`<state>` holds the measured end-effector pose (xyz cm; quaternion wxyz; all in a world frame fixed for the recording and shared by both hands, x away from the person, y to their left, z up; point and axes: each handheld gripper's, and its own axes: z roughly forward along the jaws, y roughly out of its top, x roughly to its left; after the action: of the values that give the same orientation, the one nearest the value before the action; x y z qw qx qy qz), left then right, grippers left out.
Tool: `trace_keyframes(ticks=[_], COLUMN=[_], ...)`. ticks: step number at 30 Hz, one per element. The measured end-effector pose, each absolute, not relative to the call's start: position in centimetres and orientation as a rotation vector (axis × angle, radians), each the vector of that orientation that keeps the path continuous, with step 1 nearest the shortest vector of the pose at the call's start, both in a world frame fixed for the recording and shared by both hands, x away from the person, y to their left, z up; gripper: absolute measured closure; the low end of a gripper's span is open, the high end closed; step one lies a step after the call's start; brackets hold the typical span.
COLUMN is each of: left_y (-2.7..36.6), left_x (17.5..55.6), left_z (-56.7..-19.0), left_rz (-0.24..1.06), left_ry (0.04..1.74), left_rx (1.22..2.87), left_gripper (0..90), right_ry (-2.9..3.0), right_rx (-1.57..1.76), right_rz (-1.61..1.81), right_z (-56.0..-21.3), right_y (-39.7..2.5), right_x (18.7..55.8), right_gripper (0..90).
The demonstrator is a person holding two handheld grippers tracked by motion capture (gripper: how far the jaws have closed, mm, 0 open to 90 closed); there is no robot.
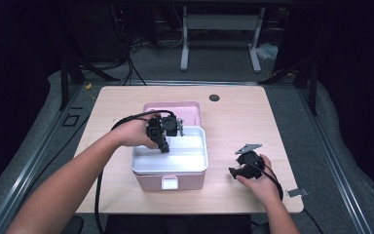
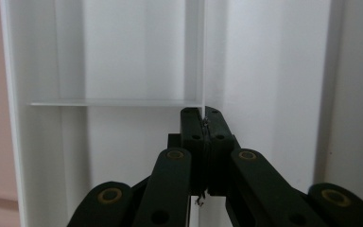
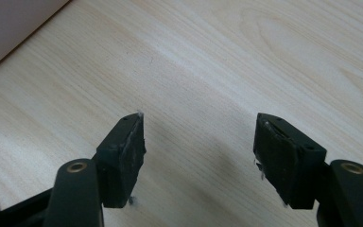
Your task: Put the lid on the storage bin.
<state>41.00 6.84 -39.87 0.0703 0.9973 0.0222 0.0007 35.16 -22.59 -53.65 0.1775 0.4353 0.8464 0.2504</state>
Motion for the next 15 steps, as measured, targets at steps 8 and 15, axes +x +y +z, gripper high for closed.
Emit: trace_keyframes(ticks=[8,15], left_y=[7.0,7.3], left_x=[41.0,41.1], left_z=[-41.0,-41.4], left_rz=[-0.005,-0.014], left_ry=[0.065,0.019], left_rx=[2.999,2.988], left_gripper=[88.9,88.8], right_ry=[2.397,2.402], right_rx=[1.233,1.228], right_rz=[0.696,0.701], right_z=[-53.7,-53.7], right_y=[-22.5,-22.4], right_x=[35.2,35.2], right_gripper=[33.8,34.1])
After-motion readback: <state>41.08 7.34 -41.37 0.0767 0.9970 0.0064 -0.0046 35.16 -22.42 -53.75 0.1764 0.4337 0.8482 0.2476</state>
